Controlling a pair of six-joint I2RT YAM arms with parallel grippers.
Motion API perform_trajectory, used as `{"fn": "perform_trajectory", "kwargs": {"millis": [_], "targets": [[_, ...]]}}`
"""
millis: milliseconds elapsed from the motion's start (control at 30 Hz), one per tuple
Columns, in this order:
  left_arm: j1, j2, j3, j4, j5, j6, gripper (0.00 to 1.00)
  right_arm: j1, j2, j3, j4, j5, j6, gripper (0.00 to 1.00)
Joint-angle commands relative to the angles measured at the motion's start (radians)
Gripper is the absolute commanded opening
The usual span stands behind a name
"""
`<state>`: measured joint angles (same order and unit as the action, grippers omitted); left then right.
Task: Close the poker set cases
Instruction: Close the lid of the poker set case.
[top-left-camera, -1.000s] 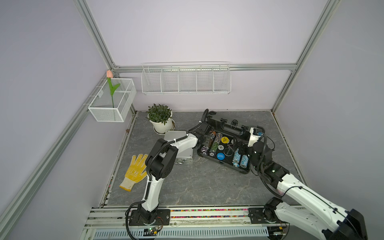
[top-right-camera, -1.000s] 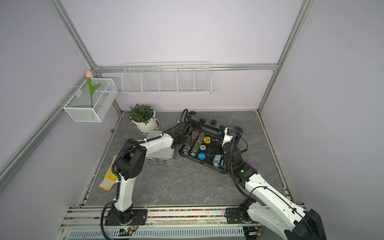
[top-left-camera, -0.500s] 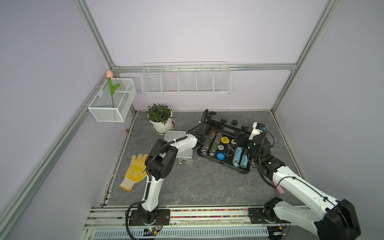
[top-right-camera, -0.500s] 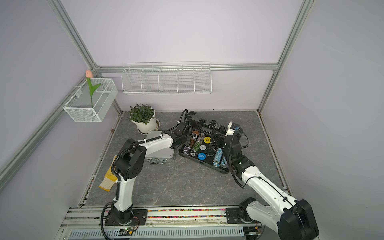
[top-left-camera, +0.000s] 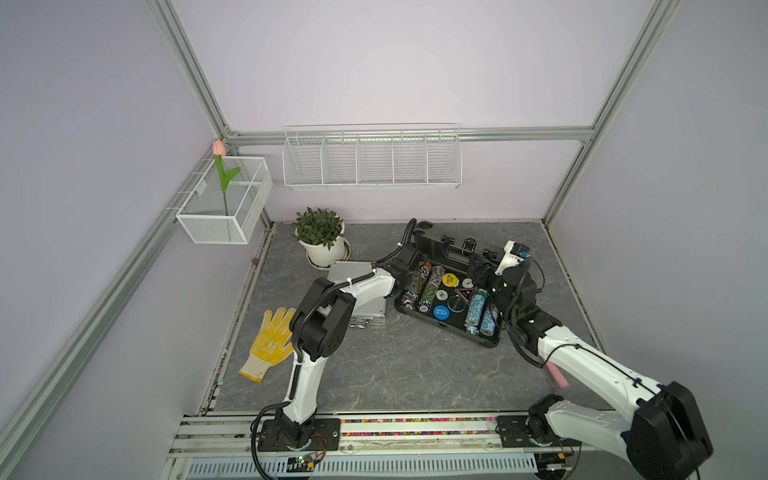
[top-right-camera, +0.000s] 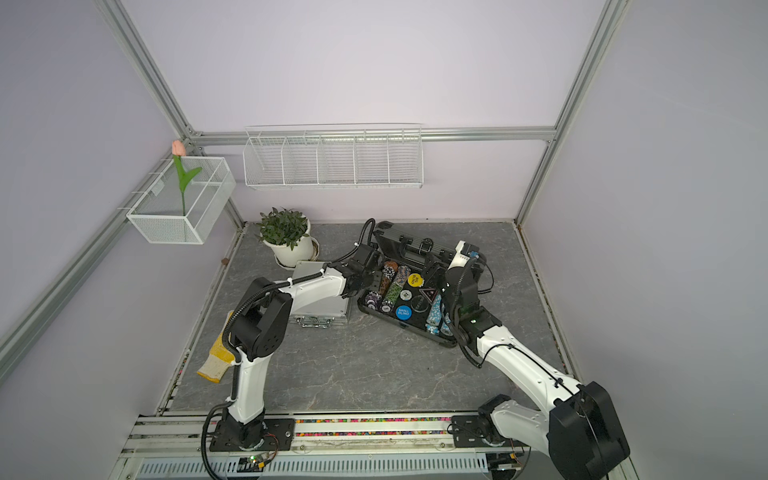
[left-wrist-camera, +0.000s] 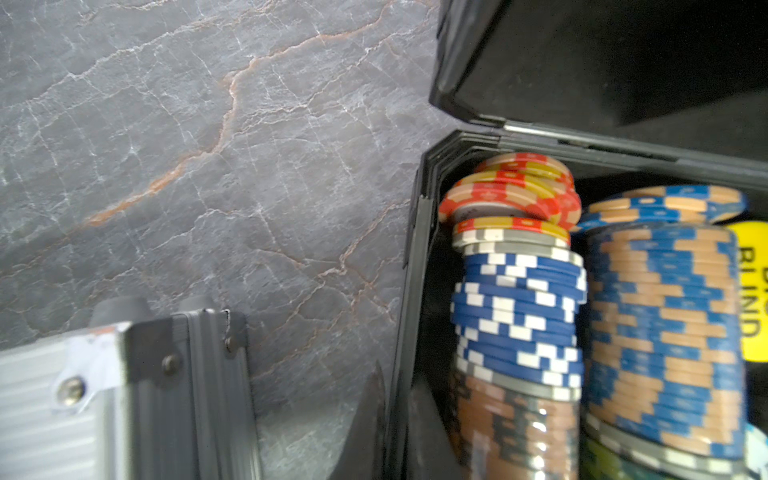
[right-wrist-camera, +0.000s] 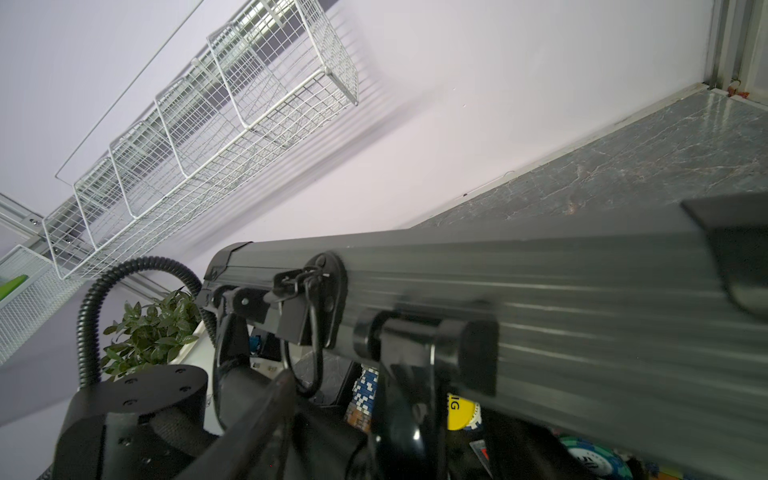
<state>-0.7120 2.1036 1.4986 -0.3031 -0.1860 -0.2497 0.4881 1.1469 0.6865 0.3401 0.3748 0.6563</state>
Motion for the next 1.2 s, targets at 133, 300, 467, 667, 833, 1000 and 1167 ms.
{"fn": "perform_trajectory", "kwargs": {"millis": [133,300,467,667,833,1000,1167], "targets": [[-0.013,-0.030,-0.024,-0.058,-0.050,-0.087,0.00,-0.004,0.002,-0.003,0.108,-0.003,-0.003,0.55],[-0.012,-0.030,-0.024,-0.062,-0.054,-0.083,0.00,-0.004,0.002,-0.022,0.113,-0.027,-0.004,0.46],[-0.011,-0.046,-0.033,-0.061,-0.067,-0.077,0.06,-0.001,-0.009,-0.046,0.080,-0.054,-0.014,0.41],[-0.012,-0.066,-0.038,-0.066,-0.094,-0.064,0.11,0.004,-0.036,-0.084,0.030,-0.043,-0.035,0.36],[-0.011,-0.091,-0.044,-0.070,-0.113,-0.055,0.16,0.009,-0.066,-0.115,-0.003,-0.022,-0.048,0.36],[-0.010,-0.138,-0.054,-0.067,-0.126,-0.041,0.28,0.012,-0.074,-0.127,-0.026,-0.009,-0.061,0.35],[-0.010,-0.166,-0.051,-0.066,-0.139,-0.032,0.31,0.013,-0.076,-0.134,-0.030,0.001,-0.073,0.35]]}}
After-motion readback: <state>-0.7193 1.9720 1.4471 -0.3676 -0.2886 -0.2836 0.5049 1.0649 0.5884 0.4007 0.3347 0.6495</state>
